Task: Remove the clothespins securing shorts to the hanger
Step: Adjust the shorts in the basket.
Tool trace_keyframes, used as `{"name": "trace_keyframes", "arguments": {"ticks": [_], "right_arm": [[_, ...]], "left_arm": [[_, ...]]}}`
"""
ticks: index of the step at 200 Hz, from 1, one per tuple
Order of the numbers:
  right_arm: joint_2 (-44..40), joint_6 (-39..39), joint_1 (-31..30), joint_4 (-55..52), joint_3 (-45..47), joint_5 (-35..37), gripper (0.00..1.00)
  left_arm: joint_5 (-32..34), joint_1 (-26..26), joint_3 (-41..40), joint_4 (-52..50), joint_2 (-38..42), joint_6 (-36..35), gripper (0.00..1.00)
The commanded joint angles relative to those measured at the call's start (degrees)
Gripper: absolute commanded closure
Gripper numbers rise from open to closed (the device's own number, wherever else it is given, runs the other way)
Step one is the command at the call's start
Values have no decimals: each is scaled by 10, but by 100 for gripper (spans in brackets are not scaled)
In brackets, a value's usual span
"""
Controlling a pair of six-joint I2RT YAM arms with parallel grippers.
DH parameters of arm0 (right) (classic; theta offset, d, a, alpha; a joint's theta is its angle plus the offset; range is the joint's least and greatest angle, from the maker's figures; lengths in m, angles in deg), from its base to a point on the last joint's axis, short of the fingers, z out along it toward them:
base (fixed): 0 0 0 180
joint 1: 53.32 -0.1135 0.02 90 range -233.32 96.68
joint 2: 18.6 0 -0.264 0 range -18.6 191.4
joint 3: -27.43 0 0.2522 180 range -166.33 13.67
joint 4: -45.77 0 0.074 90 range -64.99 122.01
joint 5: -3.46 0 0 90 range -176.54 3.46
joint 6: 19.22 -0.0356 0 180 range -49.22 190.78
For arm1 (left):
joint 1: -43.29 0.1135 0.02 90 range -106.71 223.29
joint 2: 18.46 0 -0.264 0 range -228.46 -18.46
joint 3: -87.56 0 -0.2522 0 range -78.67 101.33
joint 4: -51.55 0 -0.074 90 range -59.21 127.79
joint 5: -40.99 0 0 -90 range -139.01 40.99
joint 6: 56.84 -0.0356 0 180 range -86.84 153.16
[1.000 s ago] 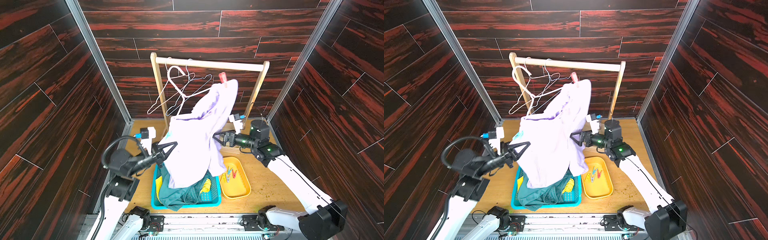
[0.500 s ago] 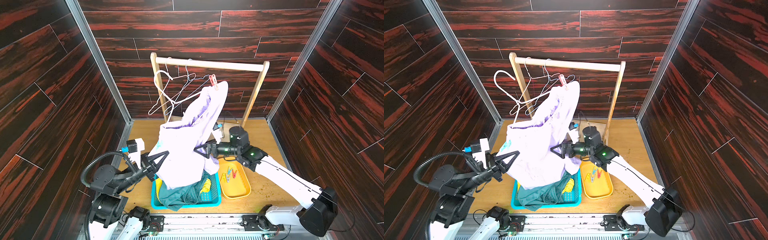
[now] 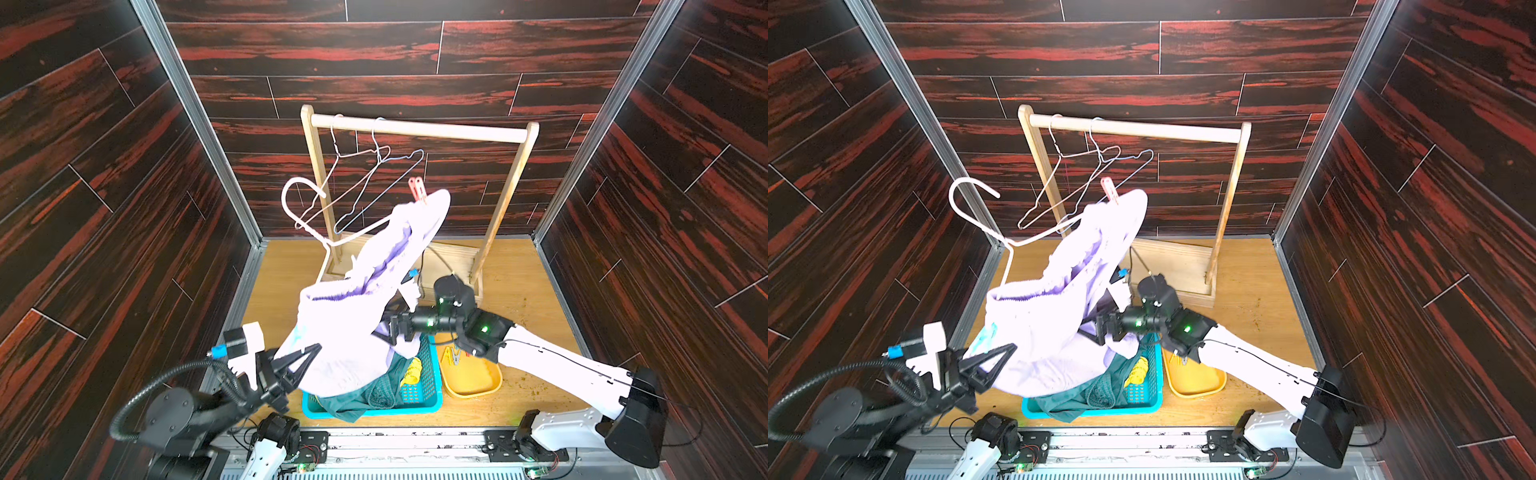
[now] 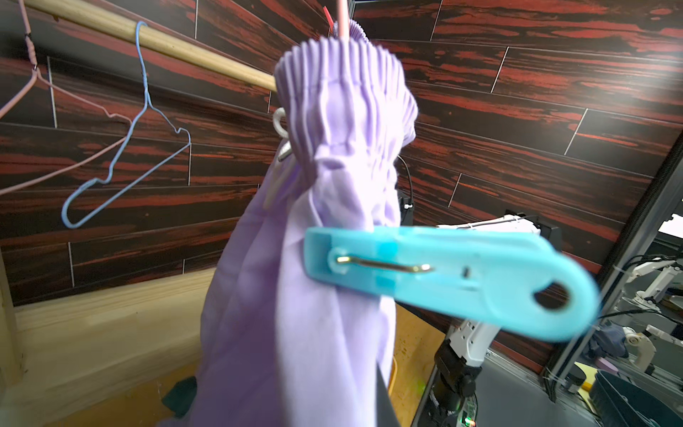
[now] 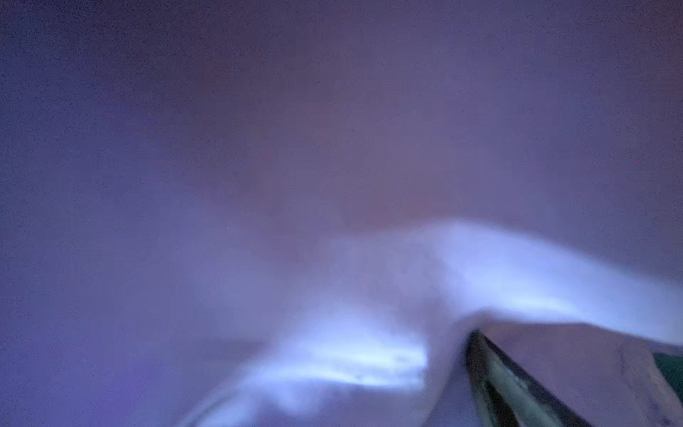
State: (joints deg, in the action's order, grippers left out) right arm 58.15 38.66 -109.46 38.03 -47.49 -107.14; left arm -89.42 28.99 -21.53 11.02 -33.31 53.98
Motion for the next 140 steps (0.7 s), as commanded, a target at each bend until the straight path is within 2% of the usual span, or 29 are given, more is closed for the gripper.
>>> {"name": "trace_keyframes", "arguments": {"ticks": [1, 33, 63, 86, 140], "right_arm": [[14, -15, -25, 45, 33, 39, 2], [12, -42, -39, 105, 105, 53, 2], [12, -55, -39, 148, 163, 59, 2], [23, -51, -39, 166, 182, 52, 2], [61, -28, -38, 171, 193, 55, 2]], "left_arm": [[-1, 2, 12, -15, 25, 0, 100], [3, 2, -15, -43, 59, 11, 100], [3, 2, -67, -14, 94, 53, 100], [-15, 2, -110, 1, 95, 50, 100], [12, 2, -188, 41, 87, 37, 100]]}}
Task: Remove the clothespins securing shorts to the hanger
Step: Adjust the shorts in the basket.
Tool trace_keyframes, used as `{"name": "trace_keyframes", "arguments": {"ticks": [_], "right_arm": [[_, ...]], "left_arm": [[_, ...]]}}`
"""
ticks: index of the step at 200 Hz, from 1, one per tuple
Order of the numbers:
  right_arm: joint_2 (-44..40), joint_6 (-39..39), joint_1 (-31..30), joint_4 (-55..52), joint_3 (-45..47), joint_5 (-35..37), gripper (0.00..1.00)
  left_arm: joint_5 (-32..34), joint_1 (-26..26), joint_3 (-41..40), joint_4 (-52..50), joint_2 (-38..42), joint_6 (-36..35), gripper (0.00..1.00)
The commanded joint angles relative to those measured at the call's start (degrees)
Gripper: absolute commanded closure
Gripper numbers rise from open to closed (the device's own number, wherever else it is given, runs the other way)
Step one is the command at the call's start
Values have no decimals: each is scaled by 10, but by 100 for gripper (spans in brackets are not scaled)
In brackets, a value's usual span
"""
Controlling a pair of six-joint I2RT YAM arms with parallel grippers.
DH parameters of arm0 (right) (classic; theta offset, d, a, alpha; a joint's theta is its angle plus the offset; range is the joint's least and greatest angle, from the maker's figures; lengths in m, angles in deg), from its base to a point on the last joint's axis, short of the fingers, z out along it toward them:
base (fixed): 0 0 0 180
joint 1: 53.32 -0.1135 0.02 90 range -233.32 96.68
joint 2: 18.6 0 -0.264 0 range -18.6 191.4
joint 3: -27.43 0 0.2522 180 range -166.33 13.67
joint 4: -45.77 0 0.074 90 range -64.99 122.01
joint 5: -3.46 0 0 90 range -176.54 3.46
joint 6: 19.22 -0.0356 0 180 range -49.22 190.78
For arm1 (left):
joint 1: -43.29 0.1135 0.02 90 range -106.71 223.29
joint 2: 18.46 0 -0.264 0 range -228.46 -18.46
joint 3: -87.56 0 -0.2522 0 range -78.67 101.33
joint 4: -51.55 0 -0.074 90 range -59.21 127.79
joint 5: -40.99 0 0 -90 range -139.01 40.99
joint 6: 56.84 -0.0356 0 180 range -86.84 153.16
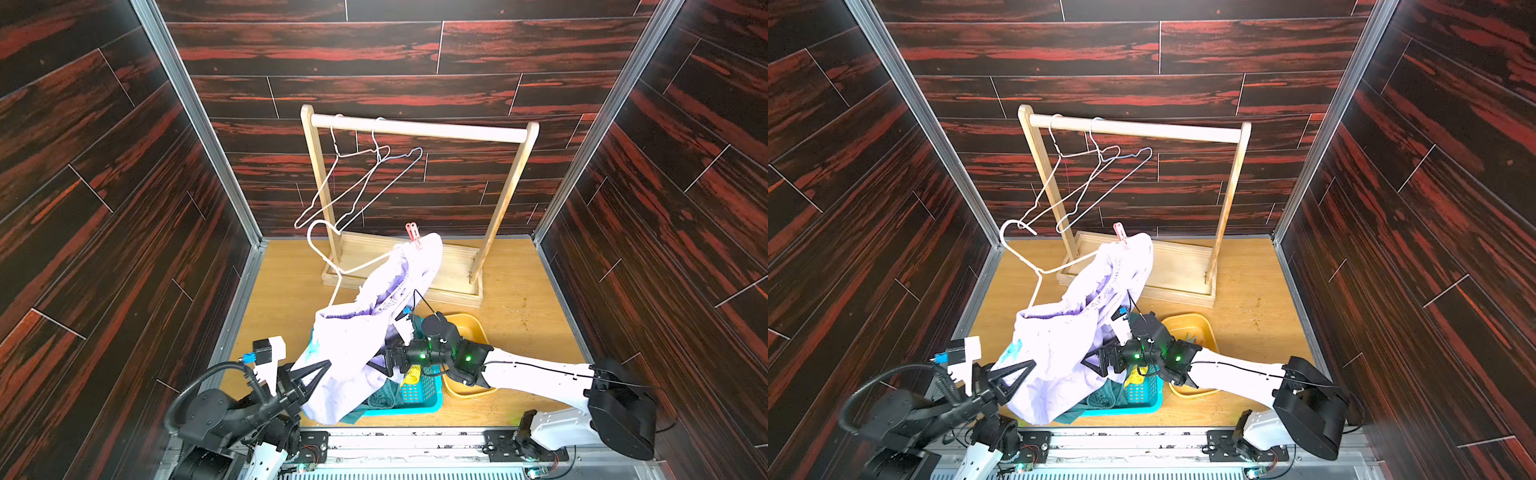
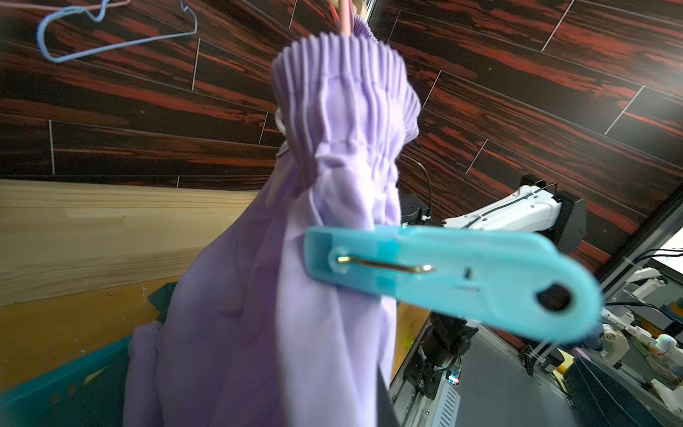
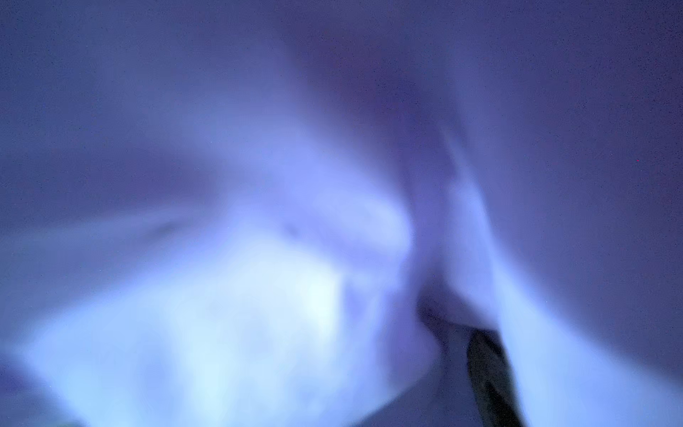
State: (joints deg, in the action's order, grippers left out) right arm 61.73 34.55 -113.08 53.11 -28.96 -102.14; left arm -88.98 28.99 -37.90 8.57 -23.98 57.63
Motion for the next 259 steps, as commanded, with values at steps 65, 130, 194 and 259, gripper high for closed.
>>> {"name": "trace_keyframes", "arguments": {"ticks": [65, 130, 194, 259], "right_arm": [[72, -31, 27, 113, 61, -12, 2], [125, -55, 47, 174, 79, -39, 2], [-27, 6, 74, 11, 96, -16, 3], [-201, 68, 75, -320, 47, 37, 2]], "left_arm": [[-6, 2, -47, 97, -50, -16, 100], [-3, 2, 31, -28, -123, -127, 100], [0, 1, 31, 12, -163, -143, 100], [16, 1, 38, 18, -176, -167, 100]]}}
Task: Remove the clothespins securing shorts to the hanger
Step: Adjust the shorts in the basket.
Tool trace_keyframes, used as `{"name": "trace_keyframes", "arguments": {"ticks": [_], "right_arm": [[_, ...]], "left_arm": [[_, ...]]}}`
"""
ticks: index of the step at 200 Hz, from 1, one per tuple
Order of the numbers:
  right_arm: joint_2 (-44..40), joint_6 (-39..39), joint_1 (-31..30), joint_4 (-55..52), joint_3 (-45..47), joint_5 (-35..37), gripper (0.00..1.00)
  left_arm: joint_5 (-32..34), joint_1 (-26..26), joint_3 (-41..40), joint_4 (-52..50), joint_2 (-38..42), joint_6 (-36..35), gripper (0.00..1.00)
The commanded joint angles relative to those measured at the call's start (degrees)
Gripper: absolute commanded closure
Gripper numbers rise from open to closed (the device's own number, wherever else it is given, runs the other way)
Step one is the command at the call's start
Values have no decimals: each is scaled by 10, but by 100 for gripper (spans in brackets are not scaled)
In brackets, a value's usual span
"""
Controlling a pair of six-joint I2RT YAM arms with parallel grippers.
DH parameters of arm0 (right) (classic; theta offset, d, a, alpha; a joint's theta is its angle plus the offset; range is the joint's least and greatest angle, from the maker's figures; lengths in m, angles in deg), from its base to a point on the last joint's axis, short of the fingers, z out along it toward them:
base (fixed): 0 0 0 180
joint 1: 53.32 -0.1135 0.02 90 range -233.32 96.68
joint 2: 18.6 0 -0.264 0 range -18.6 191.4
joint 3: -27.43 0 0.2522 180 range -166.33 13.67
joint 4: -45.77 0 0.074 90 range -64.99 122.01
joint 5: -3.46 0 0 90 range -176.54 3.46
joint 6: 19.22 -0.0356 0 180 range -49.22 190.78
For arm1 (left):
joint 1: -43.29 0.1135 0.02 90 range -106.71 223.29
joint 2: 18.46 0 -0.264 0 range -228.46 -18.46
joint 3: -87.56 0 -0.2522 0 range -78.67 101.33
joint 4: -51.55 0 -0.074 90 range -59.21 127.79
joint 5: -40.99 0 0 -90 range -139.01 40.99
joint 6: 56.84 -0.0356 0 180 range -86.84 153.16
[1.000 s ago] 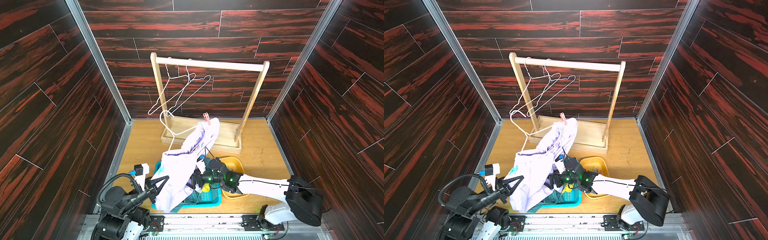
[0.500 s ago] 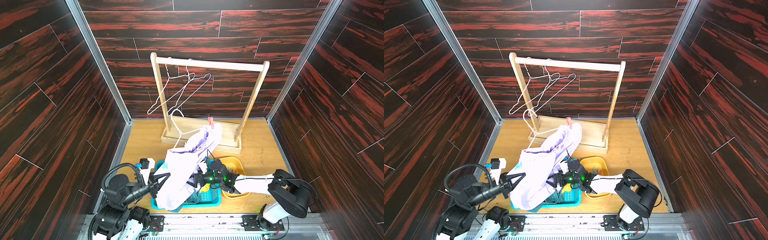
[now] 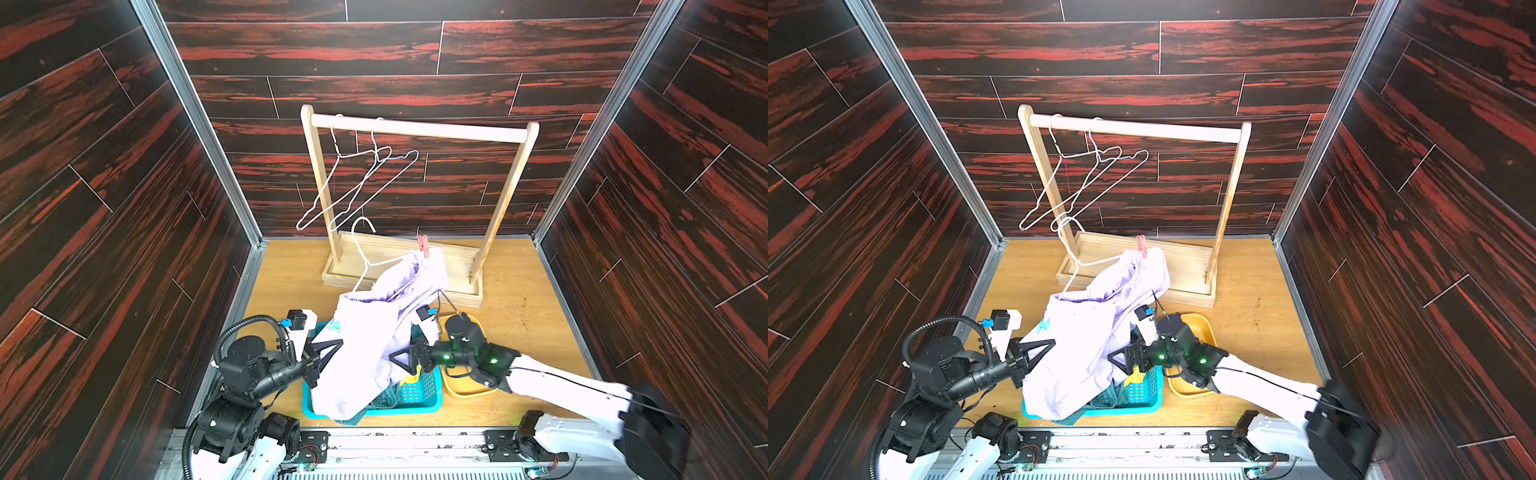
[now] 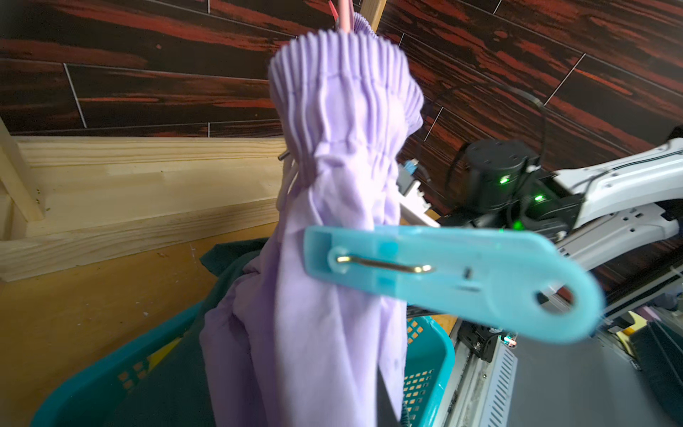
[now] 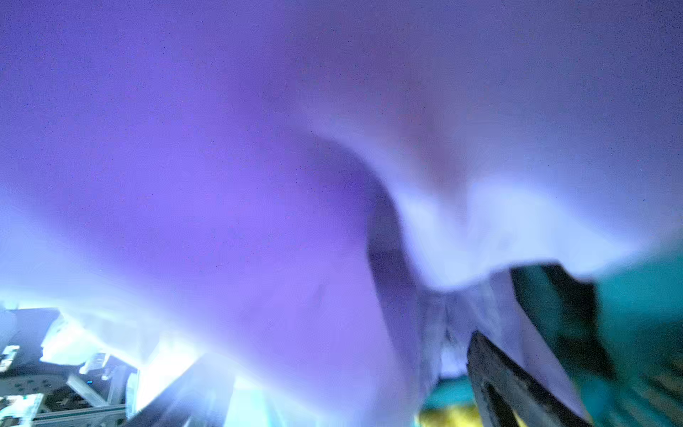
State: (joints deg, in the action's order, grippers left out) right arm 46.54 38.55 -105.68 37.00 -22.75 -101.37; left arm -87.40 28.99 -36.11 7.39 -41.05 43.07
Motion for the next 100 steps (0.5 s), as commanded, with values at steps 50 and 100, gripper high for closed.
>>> {"name": "trace_keyframes", "arguments": {"ticks": [50, 100], "right_arm": [[-224, 41, 88, -269, -32, 66, 2], [-256, 27, 348, -114, -50, -184, 2]], "left_arm": [[-11, 1, 13, 46, -2, -23, 100], [-35, 0, 27, 51, -38, -31, 100]]}}
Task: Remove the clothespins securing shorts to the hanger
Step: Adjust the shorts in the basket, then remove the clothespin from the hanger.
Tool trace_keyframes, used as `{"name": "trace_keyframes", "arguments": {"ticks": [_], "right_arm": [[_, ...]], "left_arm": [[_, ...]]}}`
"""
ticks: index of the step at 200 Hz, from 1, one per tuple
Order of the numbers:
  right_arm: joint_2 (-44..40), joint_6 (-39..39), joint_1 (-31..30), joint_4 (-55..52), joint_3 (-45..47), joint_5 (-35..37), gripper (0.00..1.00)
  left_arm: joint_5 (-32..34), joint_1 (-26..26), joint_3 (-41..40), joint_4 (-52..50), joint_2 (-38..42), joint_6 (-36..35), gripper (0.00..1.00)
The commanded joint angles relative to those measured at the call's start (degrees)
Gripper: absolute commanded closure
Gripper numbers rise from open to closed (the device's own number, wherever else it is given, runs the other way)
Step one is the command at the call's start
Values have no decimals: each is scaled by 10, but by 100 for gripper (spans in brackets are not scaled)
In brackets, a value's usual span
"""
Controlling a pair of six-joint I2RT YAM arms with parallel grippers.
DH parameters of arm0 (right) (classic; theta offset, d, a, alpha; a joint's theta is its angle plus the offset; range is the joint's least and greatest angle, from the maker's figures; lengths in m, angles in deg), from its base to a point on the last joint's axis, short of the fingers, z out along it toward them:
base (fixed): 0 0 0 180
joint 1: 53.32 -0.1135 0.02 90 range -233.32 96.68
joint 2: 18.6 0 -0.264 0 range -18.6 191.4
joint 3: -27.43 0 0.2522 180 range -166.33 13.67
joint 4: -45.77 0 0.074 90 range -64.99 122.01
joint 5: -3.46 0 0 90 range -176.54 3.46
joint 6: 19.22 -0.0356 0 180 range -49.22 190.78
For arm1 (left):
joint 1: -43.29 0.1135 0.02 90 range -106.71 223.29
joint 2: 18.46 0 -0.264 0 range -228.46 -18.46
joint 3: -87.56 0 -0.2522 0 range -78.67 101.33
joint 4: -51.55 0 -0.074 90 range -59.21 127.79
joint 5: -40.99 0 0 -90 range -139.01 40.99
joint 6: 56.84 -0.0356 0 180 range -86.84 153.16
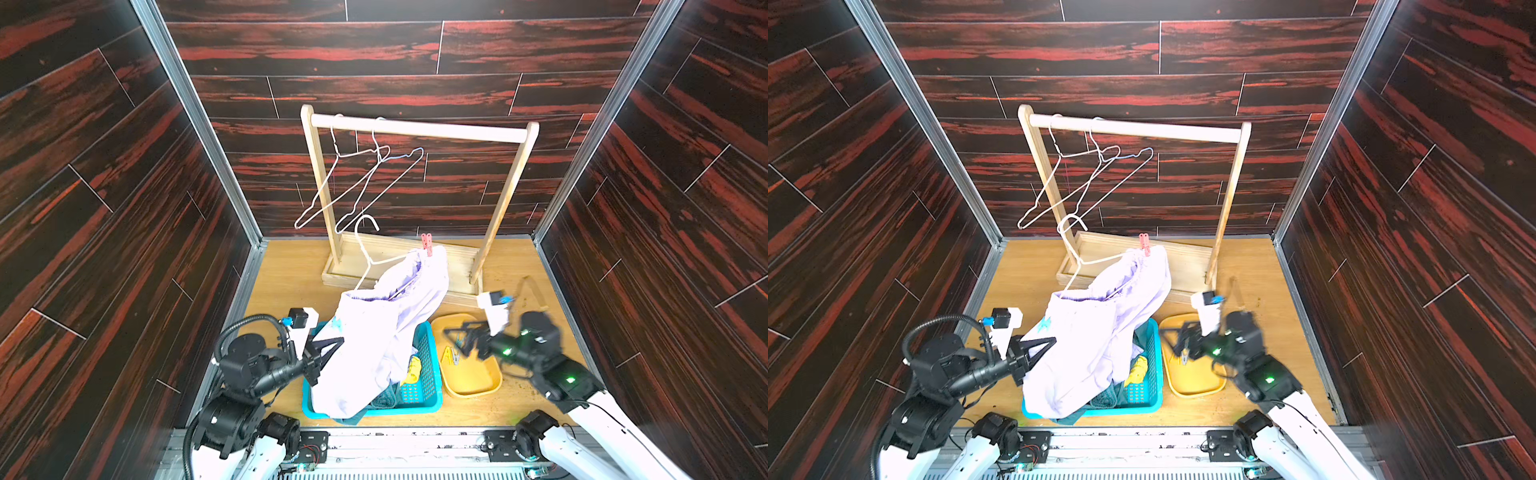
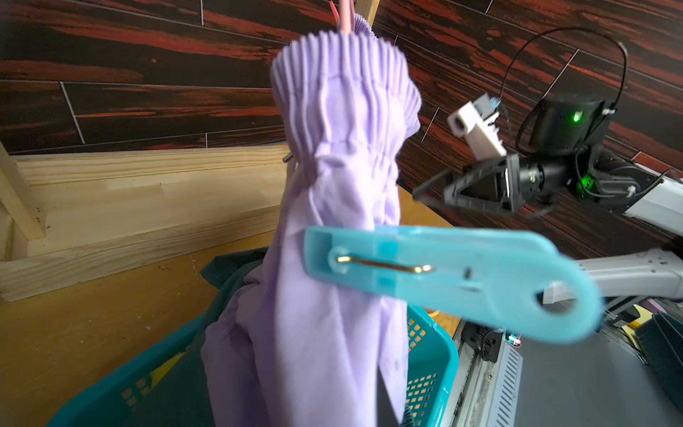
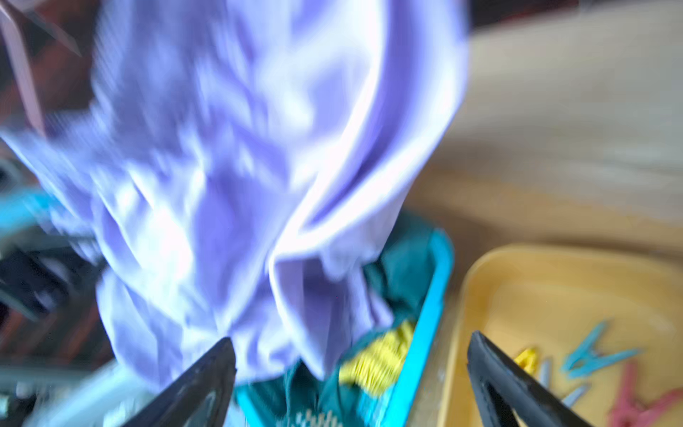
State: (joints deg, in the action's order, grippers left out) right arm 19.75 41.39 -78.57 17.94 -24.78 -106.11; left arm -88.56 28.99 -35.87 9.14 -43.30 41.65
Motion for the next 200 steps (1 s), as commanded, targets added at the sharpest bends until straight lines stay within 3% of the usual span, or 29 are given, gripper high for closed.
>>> {"name": "trace_keyframes", "arguments": {"ticks": [1, 19, 44, 75, 145, 200], "right_arm": [[14, -1, 81, 80, -31, -141, 2], [58, -13, 154, 138, -64, -221, 1], [128, -98, 249, 291, -94, -350, 5], [224, -91, 260, 322, -189, -452, 6], [327, 81, 261, 126, -357, -489, 7], [369, 90, 260, 128, -374, -495, 9]], "left_arm": [[-24, 0, 25, 33, -16, -18, 100], [-34, -1, 36, 33, -25, -25, 100], [-44, -1, 51, 25, -41, -44, 100], [-62, -1, 64, 30, -62, -59, 100], [-82, -10, 84, 39, -103, -101, 100], [-85, -35, 105, 30, -118, -115, 100]]}}
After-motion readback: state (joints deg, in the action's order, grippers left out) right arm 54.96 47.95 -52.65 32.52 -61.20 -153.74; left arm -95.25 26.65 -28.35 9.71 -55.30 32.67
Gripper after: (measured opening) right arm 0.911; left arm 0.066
